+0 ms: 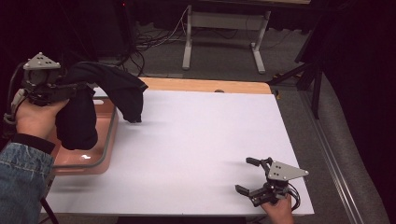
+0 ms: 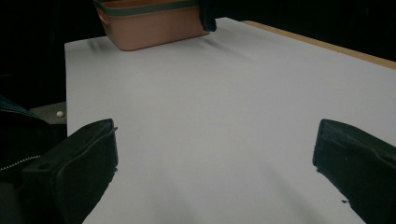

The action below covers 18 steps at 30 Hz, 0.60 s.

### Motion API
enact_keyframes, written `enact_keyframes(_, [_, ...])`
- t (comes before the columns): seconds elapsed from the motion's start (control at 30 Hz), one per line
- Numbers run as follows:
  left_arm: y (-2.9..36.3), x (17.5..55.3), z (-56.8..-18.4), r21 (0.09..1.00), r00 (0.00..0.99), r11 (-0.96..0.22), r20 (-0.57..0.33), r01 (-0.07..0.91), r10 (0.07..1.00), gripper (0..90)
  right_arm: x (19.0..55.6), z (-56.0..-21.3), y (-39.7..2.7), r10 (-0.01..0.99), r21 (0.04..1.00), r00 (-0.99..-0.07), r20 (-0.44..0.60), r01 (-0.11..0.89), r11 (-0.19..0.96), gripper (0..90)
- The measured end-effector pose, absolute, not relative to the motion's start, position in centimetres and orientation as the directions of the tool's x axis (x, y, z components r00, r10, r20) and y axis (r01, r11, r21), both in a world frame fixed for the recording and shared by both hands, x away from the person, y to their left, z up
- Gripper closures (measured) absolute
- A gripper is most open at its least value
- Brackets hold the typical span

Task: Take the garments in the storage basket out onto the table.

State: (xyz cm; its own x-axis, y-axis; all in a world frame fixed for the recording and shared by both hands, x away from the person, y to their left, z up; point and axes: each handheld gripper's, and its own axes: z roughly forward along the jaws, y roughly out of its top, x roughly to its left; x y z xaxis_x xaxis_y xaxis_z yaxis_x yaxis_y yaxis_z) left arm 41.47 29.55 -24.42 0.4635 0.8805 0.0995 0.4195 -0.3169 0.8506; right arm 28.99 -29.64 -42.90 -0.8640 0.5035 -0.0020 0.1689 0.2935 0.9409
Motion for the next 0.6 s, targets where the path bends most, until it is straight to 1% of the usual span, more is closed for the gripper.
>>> enact_keyframes(0.27, [28.1, 40.7, -23.8, 0.873, 0.507, -0.306, 0.081, 0.379, 0.858, 64.6, 29.0, -42.9, -29.6, 0.502, 0.942, -0.865, -0.002, 0.166, 0.291, 0.7])
enact_keyframes(0.6, [25.4, 40.0, -23.3, 0.904, 0.590, -0.272, 0.027, 0.331, 0.807, 64.5, 28.9, -42.9, -29.7, 0.502, 0.942, -0.865, -0.001, 0.167, 0.290, 0.7])
